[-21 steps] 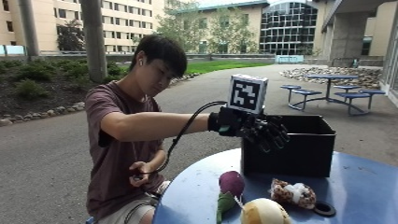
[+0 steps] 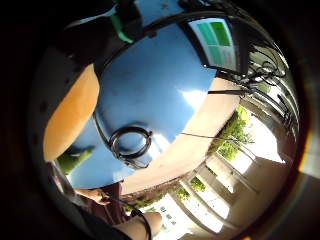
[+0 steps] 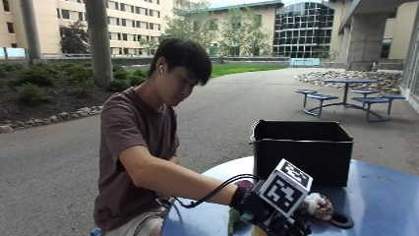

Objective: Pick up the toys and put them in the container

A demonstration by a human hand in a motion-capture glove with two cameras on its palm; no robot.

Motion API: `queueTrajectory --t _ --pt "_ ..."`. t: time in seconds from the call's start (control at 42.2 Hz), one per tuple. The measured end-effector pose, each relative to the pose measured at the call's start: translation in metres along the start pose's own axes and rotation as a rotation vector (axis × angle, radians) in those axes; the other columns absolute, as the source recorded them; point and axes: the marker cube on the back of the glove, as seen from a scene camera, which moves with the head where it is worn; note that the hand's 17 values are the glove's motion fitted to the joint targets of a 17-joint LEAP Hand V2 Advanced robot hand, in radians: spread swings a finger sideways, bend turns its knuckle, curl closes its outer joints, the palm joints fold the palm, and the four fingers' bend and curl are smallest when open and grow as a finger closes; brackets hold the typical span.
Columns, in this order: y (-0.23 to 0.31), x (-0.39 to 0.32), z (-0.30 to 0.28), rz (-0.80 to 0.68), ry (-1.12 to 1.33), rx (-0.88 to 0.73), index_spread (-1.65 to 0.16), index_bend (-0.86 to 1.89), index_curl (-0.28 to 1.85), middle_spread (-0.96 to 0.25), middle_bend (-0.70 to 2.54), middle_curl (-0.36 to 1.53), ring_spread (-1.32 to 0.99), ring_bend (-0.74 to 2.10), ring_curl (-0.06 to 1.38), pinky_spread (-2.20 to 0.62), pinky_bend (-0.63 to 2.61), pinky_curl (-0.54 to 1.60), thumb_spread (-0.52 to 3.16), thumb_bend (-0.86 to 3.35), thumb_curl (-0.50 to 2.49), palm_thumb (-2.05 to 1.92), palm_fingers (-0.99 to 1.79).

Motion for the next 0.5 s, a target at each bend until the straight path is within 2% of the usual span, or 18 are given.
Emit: queueTrajectory --t 0.071,0.095,0.166,0.213,0.261,0.308,0.332,0.427,0.498 --pt "-0.004 -0.003 0.012 -0.02 0.01 0.106 -0.27 0.15 0.11 -0.05 0.17 0.12 -0.08 0.74 0.2 -0.05 0.95 0.3 1.37 0.23 0.24 0.39 0.29" --pt "-0.005 -0.003 0.013 -0.029 0.011 0.14 -0.27 0.17 0.11 -0.05 0.21 0.13 -0.12 0.82 0.22 -0.11 0.98 0.3 1.4 0.3 0.27 0.5 0.48" --pt "-0.009 -0.005 0.016 -0.059 0.005 0.237 -0.27 0.18 0.12 -0.07 0.22 0.15 -0.19 0.89 0.25 -0.2 0.98 0.29 1.37 0.39 0.34 0.68 0.62" --pt "-0.012 -0.007 0.017 -0.072 -0.004 0.302 -0.27 0.24 0.14 -0.09 0.27 0.17 -0.24 0.93 0.27 -0.27 0.97 0.3 1.28 0.46 0.4 0.83 0.83" --pt "-0.015 -0.009 0.016 -0.078 -0.02 0.349 -0.27 0.31 0.16 -0.13 0.4 0.21 -0.27 1.02 0.3 -0.32 0.89 0.28 1.31 0.55 0.45 0.95 1.18" --pt "-0.017 -0.01 0.012 -0.082 -0.042 0.368 -0.26 0.35 0.19 -0.15 0.5 0.25 -0.29 1.06 0.33 -0.35 0.85 0.29 1.35 0.6 0.48 1.0 1.27" --pt "-0.017 -0.01 0.01 -0.084 -0.051 0.367 -0.26 0.41 0.22 -0.16 0.6 0.28 -0.29 1.1 0.35 -0.36 0.82 0.29 1.42 0.64 0.48 1.0 1.41" --pt "-0.015 -0.011 -0.005 -0.101 -0.062 0.313 -0.26 0.58 0.29 -0.19 0.82 0.37 -0.29 1.18 0.41 -0.37 0.79 0.31 1.46 0.71 0.53 1.08 1.48" --pt "-0.008 -0.014 -0.02 -0.113 -0.065 0.287 -0.25 0.69 0.34 -0.21 0.92 0.41 -0.31 1.21 0.43 -0.39 0.8 0.33 1.32 0.66 0.59 1.06 1.36"
